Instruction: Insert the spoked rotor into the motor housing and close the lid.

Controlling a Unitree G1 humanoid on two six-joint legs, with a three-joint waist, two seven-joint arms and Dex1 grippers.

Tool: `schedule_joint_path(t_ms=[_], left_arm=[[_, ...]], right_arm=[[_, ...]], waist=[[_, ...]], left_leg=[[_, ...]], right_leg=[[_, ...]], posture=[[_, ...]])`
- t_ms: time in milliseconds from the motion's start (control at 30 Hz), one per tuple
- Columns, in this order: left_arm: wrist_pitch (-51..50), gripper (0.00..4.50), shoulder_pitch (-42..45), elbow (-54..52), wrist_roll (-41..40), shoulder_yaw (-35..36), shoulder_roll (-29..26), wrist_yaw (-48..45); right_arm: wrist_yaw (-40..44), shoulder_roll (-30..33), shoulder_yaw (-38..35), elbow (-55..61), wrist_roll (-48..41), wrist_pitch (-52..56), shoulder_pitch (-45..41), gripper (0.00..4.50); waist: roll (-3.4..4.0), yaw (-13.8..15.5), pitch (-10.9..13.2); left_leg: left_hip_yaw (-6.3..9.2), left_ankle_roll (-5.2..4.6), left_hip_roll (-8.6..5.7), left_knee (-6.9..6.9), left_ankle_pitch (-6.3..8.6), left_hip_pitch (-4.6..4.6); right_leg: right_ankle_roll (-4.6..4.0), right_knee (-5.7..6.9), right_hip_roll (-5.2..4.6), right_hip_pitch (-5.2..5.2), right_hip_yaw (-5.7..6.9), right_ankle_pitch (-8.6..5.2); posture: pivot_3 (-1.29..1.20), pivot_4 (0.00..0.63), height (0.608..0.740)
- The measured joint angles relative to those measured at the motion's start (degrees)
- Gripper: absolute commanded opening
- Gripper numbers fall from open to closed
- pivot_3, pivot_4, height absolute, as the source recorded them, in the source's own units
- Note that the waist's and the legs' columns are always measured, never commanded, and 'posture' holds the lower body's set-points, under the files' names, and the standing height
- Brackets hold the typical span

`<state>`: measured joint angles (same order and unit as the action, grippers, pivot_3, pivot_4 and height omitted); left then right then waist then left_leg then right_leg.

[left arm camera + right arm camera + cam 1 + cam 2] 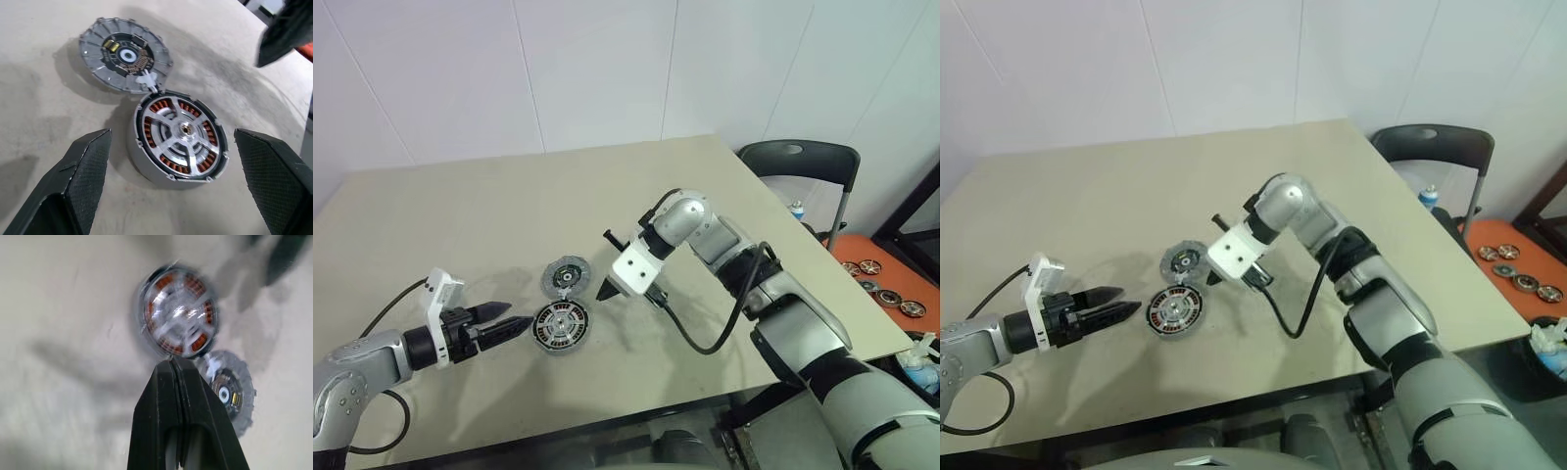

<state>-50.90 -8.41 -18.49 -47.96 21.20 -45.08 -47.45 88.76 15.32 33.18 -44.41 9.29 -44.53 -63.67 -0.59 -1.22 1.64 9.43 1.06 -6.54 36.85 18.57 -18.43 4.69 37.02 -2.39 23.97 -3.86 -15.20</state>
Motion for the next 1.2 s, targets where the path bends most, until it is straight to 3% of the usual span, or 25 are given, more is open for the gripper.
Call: schedule_joint_path(t_ms=[200, 367, 533, 800, 1167, 1200], left_arm=[[1.4, 4.27, -5.5, -3.3, 0.9, 0.4, -2.1, -2.7], [3.9, 4.27, -10.7, -6.4, 2.8, 1.0, -3.0, -4.5], [11.3, 4.27, -15.2, -9.5, 8.7, 1.0, -4.5, -7.7], [28.5, 4.27, -15.4, -8.4, 18.8, -2.5, -3.0, -11.3], [32.4, 4.27, -13.5, -5.7, 20.1, -4.8, -2.1, -13.4], [32.3, 4.29, -13.4, -5.6, 20.1, -4.8, -2.1, -13.4]], right_arm=[[-5.4, -1.4, 4.7, -6.2, 6.6, -16.1, -1.6, 0.00], [-11.7, -3.3, 6.6, -9.9, 11.2, -20.7, -2.3, 0.00], [-16.6, -4.8, 7.1, -12.2, 14.6, -21.7, -4.9, 0.00], [-20.3, -6.5, 9.2, -14.9, 18.2, -20.1, -5.3, 0.00], [-22.2, -7.2, 10.4, -15.6, 19.4, -20.8, -5.7, 0.00], [-22.2, -7.5, 10.4, -15.6, 19.2, -20.8, -5.9, 0.18]], waist=[[-0.01, 0.1, 0.0], [0.00, 0.2, 0.0], [0.02, 0.4, 0.0], [0.03, 0.5, 0.0], [0.03, 0.3, 0.0], [0.03, 0.3, 0.0]], left_leg=[[-0.05, 0.23, 0.03, -0.01, -0.06, -0.01], [-0.07, 0.24, 0.05, -0.01, -0.06, -0.02], [-0.09, 0.19, 0.08, -0.01, -0.03, 0.02], [-0.13, 0.19, 0.07, -0.01, -0.03, 0.02], [-0.13, 0.07, 0.09, -0.03, 0.04, 0.02], [-0.13, 0.06, 0.09, -0.03, 0.04, 0.03]], right_leg=[[-0.01, 0.00, 0.02, 0.05, -0.01, 0.00], [-0.02, 0.06, 0.03, 0.10, -0.02, -0.01], [-0.04, 0.07, 0.07, 0.07, -0.03, -0.01], [-0.04, 0.05, 0.06, 0.06, -0.01, -0.01], [-0.04, 0.09, 0.09, 0.10, 0.00, 0.00], [-0.04, 0.09, 0.09, 0.10, 0.00, 0.00]], posture=[[0.00, 0.000, 0.740], [0.00, 0.000, 0.740], [0.00, 0.000, 0.740], [0.00, 0.000, 0.740], [0.00, 0.000, 0.740], [0.00, 0.000, 0.740]])
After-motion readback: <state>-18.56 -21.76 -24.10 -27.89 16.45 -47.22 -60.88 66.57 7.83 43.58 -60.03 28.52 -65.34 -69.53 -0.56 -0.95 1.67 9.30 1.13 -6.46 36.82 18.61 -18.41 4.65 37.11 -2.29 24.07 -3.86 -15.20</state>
